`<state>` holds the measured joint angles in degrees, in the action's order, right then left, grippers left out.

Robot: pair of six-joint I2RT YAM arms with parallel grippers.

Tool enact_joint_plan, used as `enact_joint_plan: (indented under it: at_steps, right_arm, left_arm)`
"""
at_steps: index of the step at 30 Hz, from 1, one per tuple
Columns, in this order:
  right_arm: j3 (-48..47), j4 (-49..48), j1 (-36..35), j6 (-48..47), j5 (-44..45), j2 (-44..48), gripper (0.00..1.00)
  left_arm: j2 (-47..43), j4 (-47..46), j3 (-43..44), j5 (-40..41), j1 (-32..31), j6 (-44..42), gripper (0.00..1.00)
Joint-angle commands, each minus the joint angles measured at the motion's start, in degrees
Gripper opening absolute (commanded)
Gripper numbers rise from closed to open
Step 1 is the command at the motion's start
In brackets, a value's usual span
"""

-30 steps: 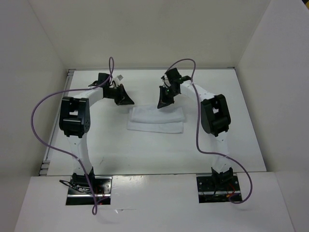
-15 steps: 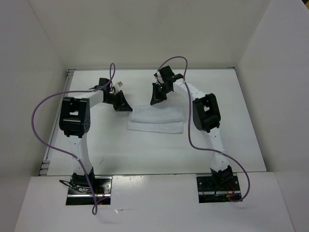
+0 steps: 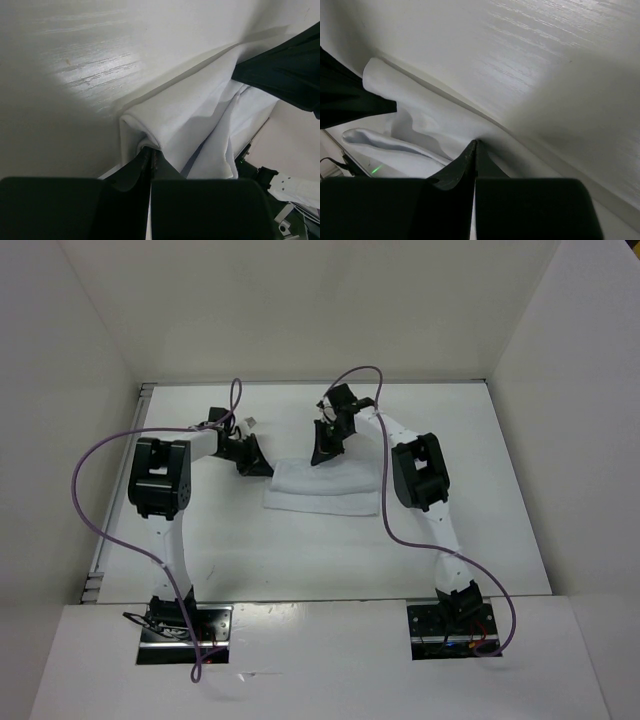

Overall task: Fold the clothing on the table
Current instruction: Fold the skirt

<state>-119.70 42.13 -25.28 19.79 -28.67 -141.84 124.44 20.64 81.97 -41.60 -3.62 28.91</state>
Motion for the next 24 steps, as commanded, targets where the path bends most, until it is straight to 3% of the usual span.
enact_joint_plan:
  at_steps: [1,9,13,24]
  right_arm:
    - [-1.78,3.04,-1.7,-2.29,-1.74,0.24,0.03]
    - [8.59,0.42,-3.9,-2.83,-3.59,5.79,0.03]
    - [10.1,0.41,-3.9,-2.83,-6.74,5.79,0.03]
    - [15.11,0.94,-10.49,-2.31,-12.55,16.59,0.05]
  left_arm:
    - [2.3,-1.92,1.26,2.05,-0.25,0.62,0.0]
    - [3.88,-2.54,2.83,1.53,-0.78,1.24,0.0]
    - [4.4,-2.54,2.84,1.53,-0.78,1.77,0.0]
    - [4.41,-3.59,2.84,1.0,-0.78,2.3,0.0]
